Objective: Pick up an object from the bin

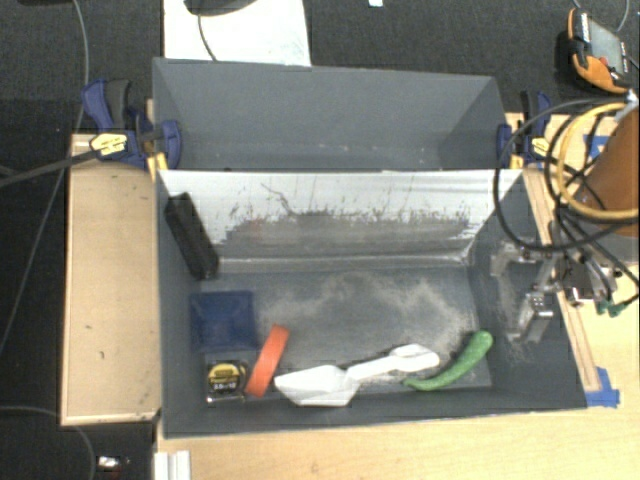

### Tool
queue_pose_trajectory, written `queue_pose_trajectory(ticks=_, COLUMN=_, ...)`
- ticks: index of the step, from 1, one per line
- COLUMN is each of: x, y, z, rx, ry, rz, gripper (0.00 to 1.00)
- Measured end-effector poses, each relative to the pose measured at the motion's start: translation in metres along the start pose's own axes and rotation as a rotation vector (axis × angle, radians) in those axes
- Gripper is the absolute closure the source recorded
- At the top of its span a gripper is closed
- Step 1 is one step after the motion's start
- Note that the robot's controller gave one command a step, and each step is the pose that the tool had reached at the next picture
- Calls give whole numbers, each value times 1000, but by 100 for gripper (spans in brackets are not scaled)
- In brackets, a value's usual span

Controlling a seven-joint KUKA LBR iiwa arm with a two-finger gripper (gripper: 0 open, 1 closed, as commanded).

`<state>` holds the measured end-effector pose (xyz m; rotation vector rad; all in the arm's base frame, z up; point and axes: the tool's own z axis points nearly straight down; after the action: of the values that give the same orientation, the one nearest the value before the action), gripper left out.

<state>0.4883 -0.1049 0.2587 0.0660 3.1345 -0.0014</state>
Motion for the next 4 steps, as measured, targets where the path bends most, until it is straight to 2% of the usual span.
queue_pose_trajectory(ticks=1, x=-3, y=2, z=14, rx=2, ry=-16, rz=53, gripper=0)
queue_pose_trajectory(ticks=2, x=-6, y=4, z=48, rx=-1, ry=1, rz=130, gripper=0)
queue_pose_trajectory(ticks=3, x=-25, y=10, z=-14, rx=-1, ry=-4, rz=221, gripper=0)
queue_pose_trajectory(ticks=4, x=-5, y=30, z=66, rx=-1, ry=-4, rz=91, gripper=0)
